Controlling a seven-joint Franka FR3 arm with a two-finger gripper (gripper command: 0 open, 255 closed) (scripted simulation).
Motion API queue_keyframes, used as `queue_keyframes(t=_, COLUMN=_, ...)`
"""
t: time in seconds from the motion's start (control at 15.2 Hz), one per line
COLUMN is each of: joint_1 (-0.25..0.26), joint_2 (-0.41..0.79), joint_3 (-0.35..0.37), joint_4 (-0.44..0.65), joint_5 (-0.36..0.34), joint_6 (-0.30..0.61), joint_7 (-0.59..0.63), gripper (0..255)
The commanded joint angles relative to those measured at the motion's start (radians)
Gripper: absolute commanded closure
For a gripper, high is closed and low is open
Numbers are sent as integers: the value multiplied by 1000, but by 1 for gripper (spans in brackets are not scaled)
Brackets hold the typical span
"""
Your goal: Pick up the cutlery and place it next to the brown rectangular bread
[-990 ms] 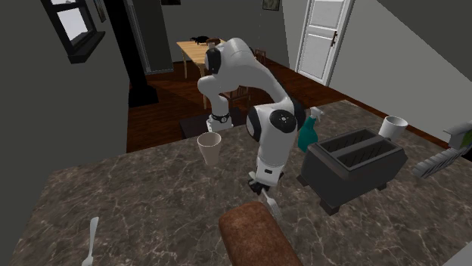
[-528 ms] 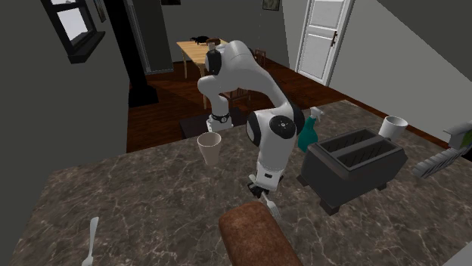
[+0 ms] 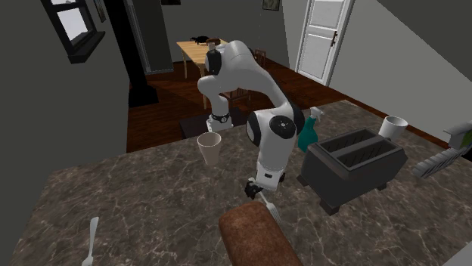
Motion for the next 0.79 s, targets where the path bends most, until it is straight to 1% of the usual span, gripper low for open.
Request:
queue_keyframes(t=0.0, joint_1=0, joint_2=0, joint_3=0, joint_4=0, joint_5=0, joint_6=0, joint_7=0, gripper=0)
queue_keyframes(t=0.26, joint_1=0, joint_2=-6, joint_3=0, joint_4=118, joint_5=0, joint_6=-124, joint_7=0, gripper=0)
queue_keyframes(t=0.73, joint_1=0, joint_2=-6, joint_3=0, joint_4=118, joint_5=0, joint_6=-124, joint_7=0, gripper=0)
